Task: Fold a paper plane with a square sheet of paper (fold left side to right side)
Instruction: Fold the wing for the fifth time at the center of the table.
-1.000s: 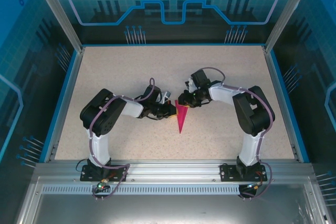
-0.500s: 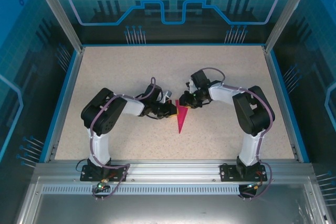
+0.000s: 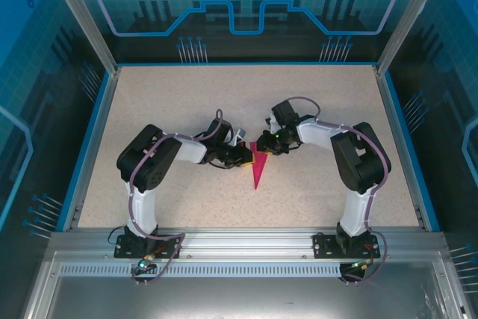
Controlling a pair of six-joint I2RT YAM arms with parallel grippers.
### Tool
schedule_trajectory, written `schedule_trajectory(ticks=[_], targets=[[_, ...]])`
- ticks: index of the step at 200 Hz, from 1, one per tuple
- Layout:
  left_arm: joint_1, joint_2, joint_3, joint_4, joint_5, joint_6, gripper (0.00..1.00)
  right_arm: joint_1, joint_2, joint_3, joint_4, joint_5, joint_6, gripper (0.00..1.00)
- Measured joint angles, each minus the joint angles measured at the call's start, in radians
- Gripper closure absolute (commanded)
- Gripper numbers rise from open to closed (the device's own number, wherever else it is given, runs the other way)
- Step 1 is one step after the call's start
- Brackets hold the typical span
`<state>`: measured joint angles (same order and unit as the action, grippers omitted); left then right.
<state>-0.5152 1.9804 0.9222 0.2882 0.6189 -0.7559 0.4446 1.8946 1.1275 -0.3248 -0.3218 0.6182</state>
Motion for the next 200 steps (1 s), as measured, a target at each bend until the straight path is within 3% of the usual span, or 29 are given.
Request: schedule_trajectory(ticks=[53, 119, 138, 177, 200], targets=[[0.000, 0.000, 0.000, 0.000, 0.000, 0.000, 0.94, -0.001, 0.002, -0.024, 0.003, 0.004, 0.014, 0.77], [-0.013, -0.089, -0.050, -0.017, -0.074, 0.005, 0.72, -0.014, 0.002, -0.050, 0.039, -0.014, 0.022, 0.79], [-0.011, -0.156, -0.076, -0.058, -0.101, 0.008, 0.72, -0.015, 0.002, -0.051, 0.042, -0.018, 0.022, 0.79], [-0.014, -0.314, -0.114, -0.109, -0.109, 0.010, 0.86, -0.018, 0.002, -0.053, 0.046, -0.026, 0.022, 0.79], [-0.029, -0.360, -0.121, -0.119, -0.094, -0.005, 0.88, -0.019, 0.003, -0.054, 0.047, -0.026, 0.022, 0.80]])
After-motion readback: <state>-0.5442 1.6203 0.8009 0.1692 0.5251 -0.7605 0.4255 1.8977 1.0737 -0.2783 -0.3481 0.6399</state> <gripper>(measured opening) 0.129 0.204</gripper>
